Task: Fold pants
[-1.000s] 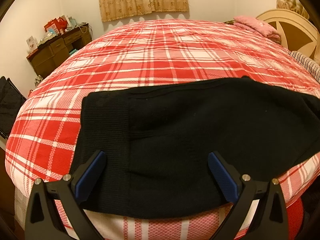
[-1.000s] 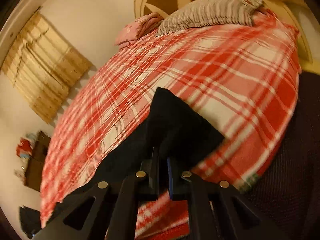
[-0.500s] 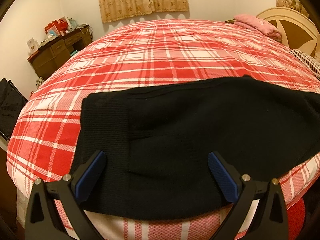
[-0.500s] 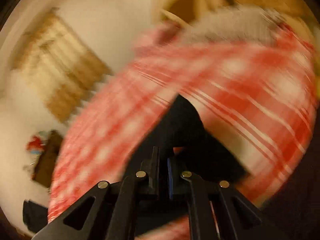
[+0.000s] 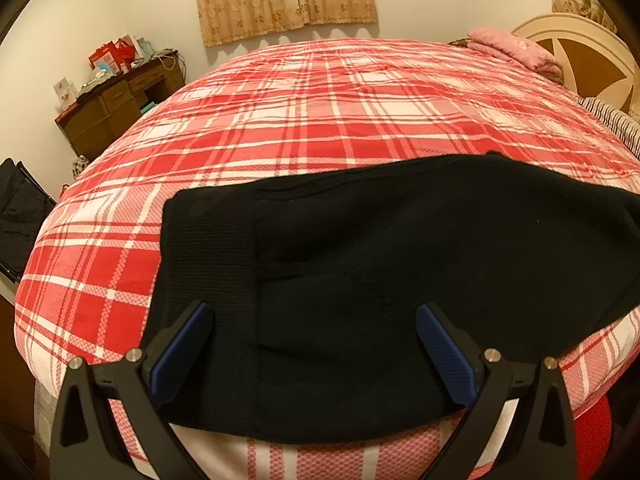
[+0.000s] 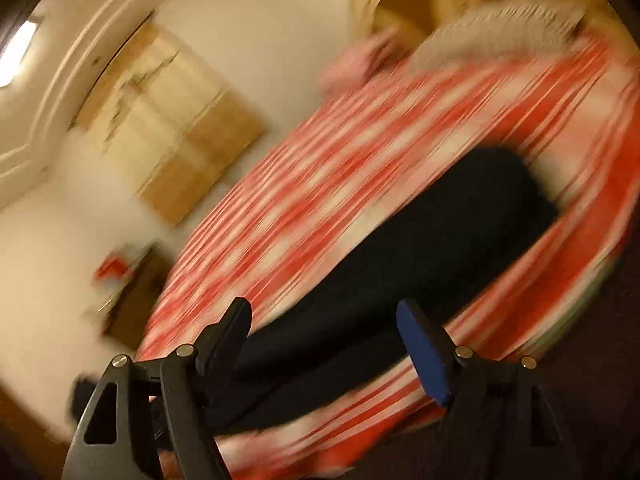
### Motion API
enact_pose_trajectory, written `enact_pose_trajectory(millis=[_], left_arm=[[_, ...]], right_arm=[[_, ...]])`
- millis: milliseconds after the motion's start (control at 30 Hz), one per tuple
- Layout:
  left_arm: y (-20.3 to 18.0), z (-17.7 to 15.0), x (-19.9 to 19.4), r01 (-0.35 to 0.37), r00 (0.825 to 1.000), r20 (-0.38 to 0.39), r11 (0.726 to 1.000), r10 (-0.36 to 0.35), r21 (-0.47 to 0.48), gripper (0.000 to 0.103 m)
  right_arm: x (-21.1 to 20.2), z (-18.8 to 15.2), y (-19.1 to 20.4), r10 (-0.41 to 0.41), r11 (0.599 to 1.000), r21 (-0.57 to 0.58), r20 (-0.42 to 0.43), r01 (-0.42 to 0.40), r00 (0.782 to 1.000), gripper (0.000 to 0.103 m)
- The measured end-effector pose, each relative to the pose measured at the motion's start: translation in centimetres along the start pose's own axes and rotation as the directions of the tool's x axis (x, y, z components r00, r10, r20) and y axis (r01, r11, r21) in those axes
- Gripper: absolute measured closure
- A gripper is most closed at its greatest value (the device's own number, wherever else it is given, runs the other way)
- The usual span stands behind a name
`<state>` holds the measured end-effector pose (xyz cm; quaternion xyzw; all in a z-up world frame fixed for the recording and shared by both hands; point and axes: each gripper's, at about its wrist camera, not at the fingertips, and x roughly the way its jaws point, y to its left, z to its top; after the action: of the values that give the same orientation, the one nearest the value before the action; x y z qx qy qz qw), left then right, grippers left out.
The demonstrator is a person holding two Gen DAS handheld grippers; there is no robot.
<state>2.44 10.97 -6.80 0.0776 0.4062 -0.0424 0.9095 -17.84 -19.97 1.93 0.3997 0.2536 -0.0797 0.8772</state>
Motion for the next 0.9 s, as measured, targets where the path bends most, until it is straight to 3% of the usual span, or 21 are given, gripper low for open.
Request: enact_pose_trajectory(millis=[67,200,333,500,667,767,900], left_arm=[[0.0,0.0,0.0,0.001,1.0,0.003,1.0,-0.001,0.002,0.0],[-0.1,-0.2,-0.1,-0.001,1.0,0.014,1.0,0.001,0.009,0.0],[0.1,-0.3,-0.2,0.006,1.0,0.024,1.0,-0.006,0.002,0.0],[0.0,-0.4,-0.2,0.002,1.0,0.03,1.0,-0.002,0.004,0.0],[0.1,-0.2,-0.2,0.009,1.0,0.028,1.0,-0.009,-0.004,0.0],[0.1,-0.2,-0.2,0.005,1.0,0.028,1.0,-0.005,-0.001,0.0],[-0.1,-0.3,-0.1,-0.005,1.0,0.027,1.0,0.005,0.0,0.0]], right_arm=[[3.6,-1.6,0.1,0.062,0.997,0.051,-0.088,-0.058,0.994,0.061],[8.2,-3.1,0.0,0.0,0.997,0.071,-0.145,0.01,0.989,0.062],[9.3,-2.7,0.7,-0.062,0.997,0.041,-0.121,0.067,0.991,0.063],[11.1,-2.6,0.9,-0.045,0.998,0.041,-0.115,0.05,0.992,0.066],[12.3,-3.3,1.8,0.011,1.0,0.017,-0.144,-0.009,0.99,0.088],[11.9,-3.8,1.5,0.038,0.999,0.031,-0.157,-0.034,0.987,0.089],[12.0,-4.5,1.3,0.001,1.0,0.01,-0.173,0.001,0.985,0.09]])
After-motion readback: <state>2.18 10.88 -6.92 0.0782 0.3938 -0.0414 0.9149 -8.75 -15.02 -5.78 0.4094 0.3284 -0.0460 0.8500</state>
